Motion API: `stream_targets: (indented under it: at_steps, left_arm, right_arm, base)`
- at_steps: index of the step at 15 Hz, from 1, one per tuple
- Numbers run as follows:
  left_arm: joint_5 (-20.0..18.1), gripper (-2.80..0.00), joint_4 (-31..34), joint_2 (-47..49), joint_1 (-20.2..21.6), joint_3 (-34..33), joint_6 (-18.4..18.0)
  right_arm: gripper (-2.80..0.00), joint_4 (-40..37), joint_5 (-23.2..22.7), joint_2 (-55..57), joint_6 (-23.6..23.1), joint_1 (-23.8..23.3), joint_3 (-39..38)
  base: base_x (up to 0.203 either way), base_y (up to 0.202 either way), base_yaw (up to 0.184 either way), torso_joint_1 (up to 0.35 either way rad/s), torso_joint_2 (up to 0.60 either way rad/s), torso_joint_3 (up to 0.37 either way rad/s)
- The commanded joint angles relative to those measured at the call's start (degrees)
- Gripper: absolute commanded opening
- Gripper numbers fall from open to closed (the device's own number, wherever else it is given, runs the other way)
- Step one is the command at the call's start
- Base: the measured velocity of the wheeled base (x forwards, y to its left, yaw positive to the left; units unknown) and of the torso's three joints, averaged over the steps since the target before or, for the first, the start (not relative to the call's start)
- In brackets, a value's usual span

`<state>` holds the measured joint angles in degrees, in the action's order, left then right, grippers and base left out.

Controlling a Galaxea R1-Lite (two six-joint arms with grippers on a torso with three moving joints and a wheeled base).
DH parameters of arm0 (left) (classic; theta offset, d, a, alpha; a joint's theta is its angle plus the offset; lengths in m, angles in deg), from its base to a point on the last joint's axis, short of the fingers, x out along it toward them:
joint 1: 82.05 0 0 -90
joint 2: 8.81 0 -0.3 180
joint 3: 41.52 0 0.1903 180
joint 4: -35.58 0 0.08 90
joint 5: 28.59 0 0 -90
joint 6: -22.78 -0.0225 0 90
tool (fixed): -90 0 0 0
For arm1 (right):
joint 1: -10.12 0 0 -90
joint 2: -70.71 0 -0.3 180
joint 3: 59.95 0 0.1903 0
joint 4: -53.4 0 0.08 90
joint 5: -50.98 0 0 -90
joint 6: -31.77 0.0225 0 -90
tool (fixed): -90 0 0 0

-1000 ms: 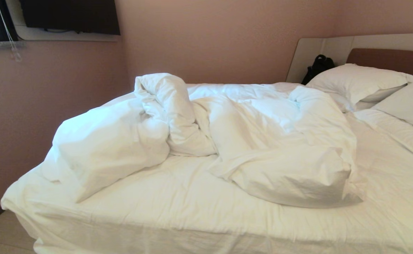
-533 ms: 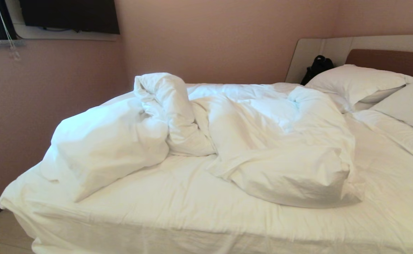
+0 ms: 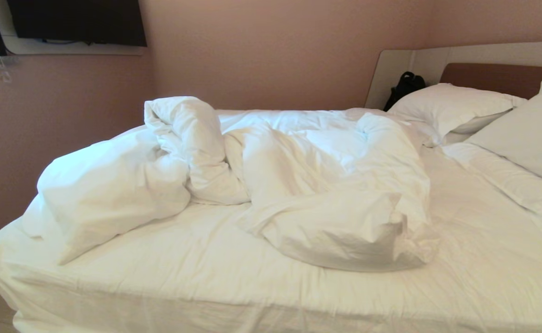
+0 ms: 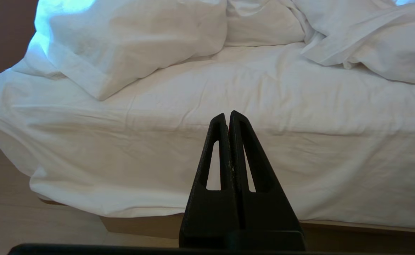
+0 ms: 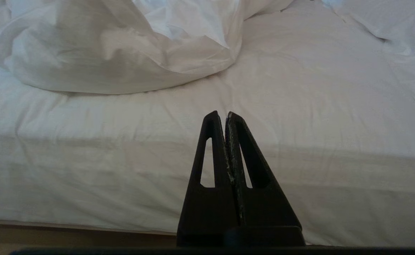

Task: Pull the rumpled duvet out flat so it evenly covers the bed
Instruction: Hold the folded corner of the quilt

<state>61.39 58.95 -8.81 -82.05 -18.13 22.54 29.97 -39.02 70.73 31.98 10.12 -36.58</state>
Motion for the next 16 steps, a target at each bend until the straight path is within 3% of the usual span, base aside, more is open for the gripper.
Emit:
stream_targets:
  at_steps: [1, 16]
  left_arm:
    - [0.0, -2.80, 0.0, 0.0, 0.0, 0.0, 0.0]
    - [0.0, -2.80, 0.0, 0.0, 0.0, 0.0, 0.1]
  right_arm:
    - [-2.80, 0.0, 0.0, 0.0, 0.0, 0.0, 0.0]
    - [-2.80, 0.0, 0.0, 0.0, 0.0, 0.0, 0.0]
  base:
    - [0.000, -0.105, 0.000, -0.001, 0.00, 0.007]
    - [0.000, 0.000, 0.000, 0.000, 0.00, 0.000]
